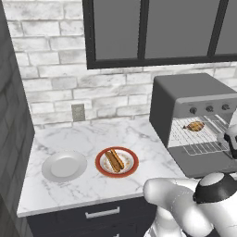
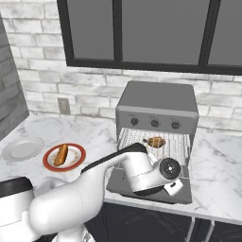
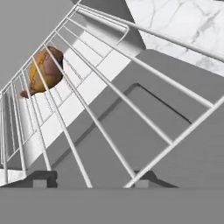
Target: Open the toaster oven door. Place the hotdog bun on the top rack in the toaster oven and place the chicken drumstick on the bottom rack.
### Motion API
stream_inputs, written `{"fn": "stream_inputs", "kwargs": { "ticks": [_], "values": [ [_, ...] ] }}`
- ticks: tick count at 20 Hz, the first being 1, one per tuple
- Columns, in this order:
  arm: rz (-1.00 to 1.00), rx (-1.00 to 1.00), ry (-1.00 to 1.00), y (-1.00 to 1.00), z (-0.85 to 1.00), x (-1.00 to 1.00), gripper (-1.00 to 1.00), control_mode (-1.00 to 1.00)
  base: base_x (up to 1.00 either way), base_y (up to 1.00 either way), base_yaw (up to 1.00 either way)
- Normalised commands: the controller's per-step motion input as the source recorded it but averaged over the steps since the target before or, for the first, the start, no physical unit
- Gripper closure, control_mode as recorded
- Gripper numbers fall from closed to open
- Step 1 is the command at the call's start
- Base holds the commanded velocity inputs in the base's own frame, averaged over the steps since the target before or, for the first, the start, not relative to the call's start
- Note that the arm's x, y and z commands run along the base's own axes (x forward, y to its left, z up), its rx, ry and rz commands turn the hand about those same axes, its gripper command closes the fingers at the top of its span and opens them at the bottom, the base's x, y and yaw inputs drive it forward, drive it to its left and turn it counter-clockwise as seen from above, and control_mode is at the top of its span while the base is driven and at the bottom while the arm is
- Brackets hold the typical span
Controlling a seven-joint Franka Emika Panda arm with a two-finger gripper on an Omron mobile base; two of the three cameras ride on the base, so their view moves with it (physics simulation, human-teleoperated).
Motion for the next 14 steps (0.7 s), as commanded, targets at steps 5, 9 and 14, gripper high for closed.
{"fn": "stream_inputs", "kwargs": {
  "ticks": [5, 9, 14],
  "values": [
    [0.00, 0.00, 0.15, -0.02, -0.04, -0.46, 1.00, -1.00, 0.00, 0.00, 0.00],
    [-0.01, 0.00, 0.01, -0.10, 0.06, -0.46, 1.00, -1.00, 0.00, 0.00, 0.00],
    [-0.03, -0.01, 0.04, 0.06, 0.42, -0.25, 1.00, -1.00, 0.00, 0.00, 0.00]
  ]
}}
